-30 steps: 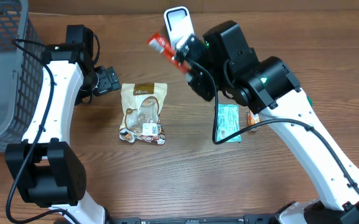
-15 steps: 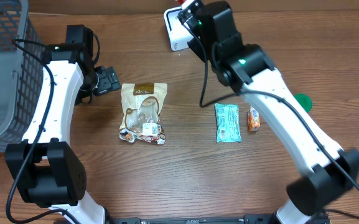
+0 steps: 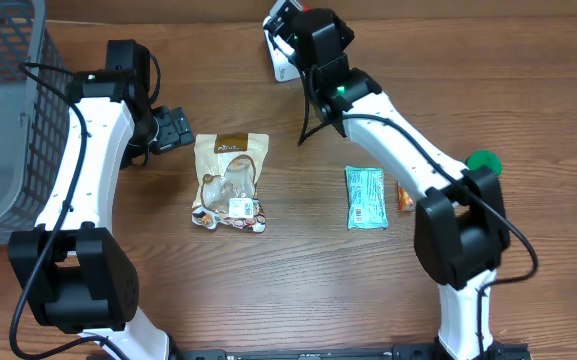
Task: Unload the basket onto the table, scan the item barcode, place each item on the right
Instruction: 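Lift the red snack stick and carry it to the white scanner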
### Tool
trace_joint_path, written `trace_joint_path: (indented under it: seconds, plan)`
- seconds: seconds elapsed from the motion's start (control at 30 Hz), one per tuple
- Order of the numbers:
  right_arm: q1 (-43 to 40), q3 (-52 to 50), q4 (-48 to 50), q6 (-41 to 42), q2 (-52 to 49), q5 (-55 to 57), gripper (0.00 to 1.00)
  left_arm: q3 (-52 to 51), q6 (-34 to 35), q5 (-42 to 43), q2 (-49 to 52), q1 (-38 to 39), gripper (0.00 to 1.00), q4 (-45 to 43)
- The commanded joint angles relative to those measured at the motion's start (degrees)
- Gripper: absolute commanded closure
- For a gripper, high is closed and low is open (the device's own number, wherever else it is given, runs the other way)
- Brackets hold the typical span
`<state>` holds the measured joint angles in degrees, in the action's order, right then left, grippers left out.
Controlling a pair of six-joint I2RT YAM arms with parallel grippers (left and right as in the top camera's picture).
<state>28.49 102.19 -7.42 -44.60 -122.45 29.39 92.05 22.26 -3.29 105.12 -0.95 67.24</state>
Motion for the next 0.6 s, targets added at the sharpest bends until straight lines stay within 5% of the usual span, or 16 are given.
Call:
trace_joint_path:
  seconds: [0.0, 0.23, 0.57]
  plan:
    - [-1.0, 0.3, 4.7, -2.4, -4.3, 3.8, 0.96, 1.0, -0.9, -0.3, -0.3, 0.0, 0.00, -0.2]
    - [-1.6, 0.3, 17.2, -7.8, -12.2, 10.6, 0.96, 1.0, -0.9, -0.3, -0.3, 0.0, 0.00, -0.2]
    - [-1.6, 0.3, 17.7, -15.9, -18.4, 14.3, 0.96, 0.9, -0.9, -0.3, -0.3, 0.0, 0.00, -0.2]
